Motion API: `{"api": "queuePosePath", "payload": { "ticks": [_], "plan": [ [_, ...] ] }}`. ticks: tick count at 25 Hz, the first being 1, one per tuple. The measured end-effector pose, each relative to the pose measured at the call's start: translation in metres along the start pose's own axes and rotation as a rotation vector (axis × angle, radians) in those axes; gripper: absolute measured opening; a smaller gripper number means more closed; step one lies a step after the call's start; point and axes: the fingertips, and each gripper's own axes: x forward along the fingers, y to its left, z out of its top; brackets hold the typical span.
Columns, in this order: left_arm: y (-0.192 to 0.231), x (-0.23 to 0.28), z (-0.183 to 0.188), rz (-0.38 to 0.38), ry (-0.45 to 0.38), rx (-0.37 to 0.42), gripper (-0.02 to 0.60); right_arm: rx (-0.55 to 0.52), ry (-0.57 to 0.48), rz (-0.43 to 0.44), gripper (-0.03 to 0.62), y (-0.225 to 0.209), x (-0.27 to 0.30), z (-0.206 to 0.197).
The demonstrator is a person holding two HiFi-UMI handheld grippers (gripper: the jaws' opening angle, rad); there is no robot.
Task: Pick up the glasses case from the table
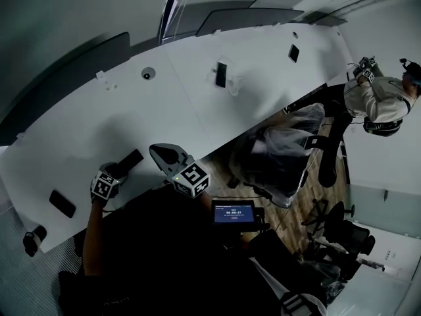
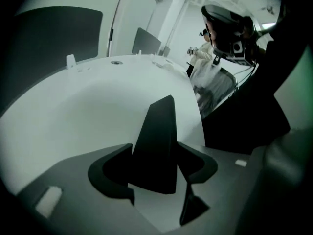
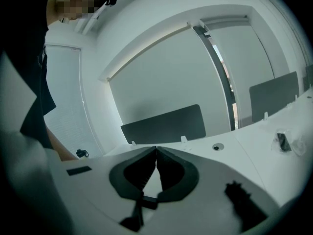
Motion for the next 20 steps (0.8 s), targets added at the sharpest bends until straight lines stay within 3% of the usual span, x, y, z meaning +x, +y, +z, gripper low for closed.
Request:
{"api": "queuePosePath", "payload": {
  "ticks": [3, 4, 5, 8, 14, 18, 20],
  "plan": [
    [0.003, -0.012, 0.009, 0.000, -0.113, -0.118, 0.262, -0.023, 0.017, 0.003, 0.008, 0.000, 0.003, 0.002],
    [0.007, -0.017, 0.012, 0.019, -0.140, -0.145, 0.169, -0.021, 0.017, 0.003, 0.008, -0.001, 0.004, 0.002],
    [0.010, -0.020, 0.013, 0.051, -0.143, -0.146, 0.164, -0.016, 0.013, 0.002, 0.008, -0.002, 0.005, 0.002],
    [0.015, -0.018, 0.005, 0.127, -0.059, -0.051, 0.160, 0.011, 0.010, 0.017, 0.008, -0.003, 0.008, -0.003],
    [0.008, -0.002, 0.006, 0.098, 0.060, 0.000, 0.163, -0.005, 0.003, 0.022, 0.008, -0.006, 0.006, 0.000],
    [0.008, 0.014, -0.009, 0.095, 0.195, 0.081, 0.223, 0.005, 0.006, 0.008, 0.008, -0.008, 0.010, -0.001],
    [0.011, 0.024, -0.017, 0.135, 0.258, 0.131, 0.274, 0.013, -0.005, 0.003, 0.008, -0.009, 0.009, 0.000]
  ]
}}
